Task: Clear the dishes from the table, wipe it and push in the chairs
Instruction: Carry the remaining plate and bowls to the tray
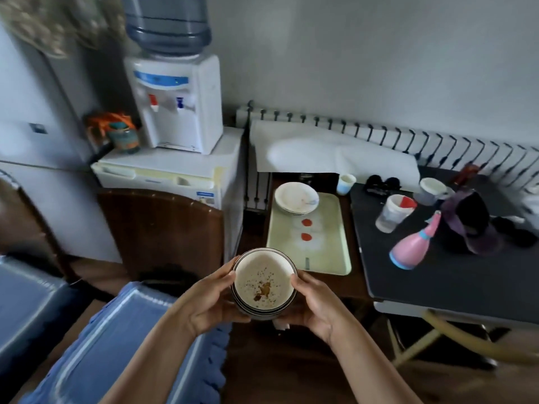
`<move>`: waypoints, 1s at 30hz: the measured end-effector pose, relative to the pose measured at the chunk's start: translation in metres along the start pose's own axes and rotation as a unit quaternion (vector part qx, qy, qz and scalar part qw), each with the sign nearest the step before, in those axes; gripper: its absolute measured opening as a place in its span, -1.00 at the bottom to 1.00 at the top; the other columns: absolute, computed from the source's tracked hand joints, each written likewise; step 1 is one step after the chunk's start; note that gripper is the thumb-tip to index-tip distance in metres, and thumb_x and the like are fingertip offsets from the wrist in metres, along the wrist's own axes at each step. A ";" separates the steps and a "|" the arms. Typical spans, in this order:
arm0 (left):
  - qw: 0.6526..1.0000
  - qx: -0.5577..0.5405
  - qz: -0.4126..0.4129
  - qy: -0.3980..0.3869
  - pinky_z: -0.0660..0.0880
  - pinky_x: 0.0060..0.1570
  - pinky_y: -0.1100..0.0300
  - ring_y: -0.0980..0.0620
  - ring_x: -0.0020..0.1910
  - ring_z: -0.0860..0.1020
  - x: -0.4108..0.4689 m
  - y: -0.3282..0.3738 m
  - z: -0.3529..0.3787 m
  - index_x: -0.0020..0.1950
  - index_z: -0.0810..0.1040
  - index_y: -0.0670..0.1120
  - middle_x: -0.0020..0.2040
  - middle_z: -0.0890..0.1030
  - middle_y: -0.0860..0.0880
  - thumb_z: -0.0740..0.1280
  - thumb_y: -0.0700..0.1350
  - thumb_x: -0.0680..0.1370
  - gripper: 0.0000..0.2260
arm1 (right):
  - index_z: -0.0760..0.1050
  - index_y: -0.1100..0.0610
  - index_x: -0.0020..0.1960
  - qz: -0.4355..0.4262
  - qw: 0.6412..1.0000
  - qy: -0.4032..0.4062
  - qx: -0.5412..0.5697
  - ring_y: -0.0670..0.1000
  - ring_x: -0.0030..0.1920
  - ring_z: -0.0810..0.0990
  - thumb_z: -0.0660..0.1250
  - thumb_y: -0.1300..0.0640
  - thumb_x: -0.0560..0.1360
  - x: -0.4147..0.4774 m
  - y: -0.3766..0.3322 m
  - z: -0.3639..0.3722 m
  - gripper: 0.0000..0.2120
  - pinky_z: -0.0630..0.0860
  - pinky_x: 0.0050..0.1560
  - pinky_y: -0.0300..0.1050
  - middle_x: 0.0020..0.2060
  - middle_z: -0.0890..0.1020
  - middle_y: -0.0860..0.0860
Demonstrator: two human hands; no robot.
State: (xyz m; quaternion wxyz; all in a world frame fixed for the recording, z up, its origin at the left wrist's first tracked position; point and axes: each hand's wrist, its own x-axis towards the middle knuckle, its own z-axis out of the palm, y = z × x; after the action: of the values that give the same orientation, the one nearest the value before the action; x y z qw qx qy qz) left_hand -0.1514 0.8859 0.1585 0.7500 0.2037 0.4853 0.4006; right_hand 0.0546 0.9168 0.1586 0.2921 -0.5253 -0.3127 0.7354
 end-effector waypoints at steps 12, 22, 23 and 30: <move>0.999 -0.008 -0.048 0.005 0.58 -0.13 -0.22 -0.21 -0.07 0.60 0.154 0.038 0.071 0.32 0.44 0.17 0.22 0.47 -0.13 0.10 -0.11 0.64 -0.69 | 0.42 0.08 0.33 0.035 0.998 0.047 0.018 0.29 -0.16 0.67 0.19 0.09 0.62 0.102 -0.074 -0.105 -0.70 0.60 -0.15 0.29 0.25 0.45 0.13; 0.994 -0.003 -0.097 0.050 0.53 -0.01 -0.27 -0.31 0.07 0.55 0.279 0.074 0.054 0.25 0.44 0.19 0.36 0.36 -0.15 0.09 -0.11 0.64 -0.72 | 0.40 0.03 0.35 0.081 0.993 0.066 0.059 0.35 -0.01 0.61 0.14 0.11 0.63 0.223 -0.101 -0.127 -0.70 0.61 -0.10 0.27 0.30 0.38 0.12; 0.994 0.002 -0.099 0.054 0.51 0.02 -0.28 -0.32 0.08 0.54 0.288 0.076 0.052 0.27 0.43 0.19 0.36 0.35 -0.15 0.09 -0.11 0.64 -0.71 | 0.41 0.01 0.33 0.084 0.992 0.070 0.058 0.35 0.01 0.60 0.14 0.12 0.64 0.232 -0.101 -0.128 -0.71 0.62 -0.12 0.24 0.28 0.39 0.11; 0.988 0.013 -0.129 0.082 0.45 0.11 -0.34 -0.25 -0.07 0.60 0.346 0.080 0.030 0.34 0.38 0.22 0.30 0.41 -0.18 0.10 -0.08 0.64 -0.68 | 0.47 -0.05 0.17 0.107 0.989 0.081 0.067 0.38 0.13 0.51 0.13 0.15 0.64 0.293 -0.099 -0.131 -0.79 0.56 0.00 0.29 0.24 0.43 0.12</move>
State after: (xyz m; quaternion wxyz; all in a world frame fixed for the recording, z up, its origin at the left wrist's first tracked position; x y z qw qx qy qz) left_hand -0.0845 1.2125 0.0317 0.7505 0.1155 0.5724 0.3096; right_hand 0.1084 1.2220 0.0282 0.2703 -0.5930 -0.1802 0.7368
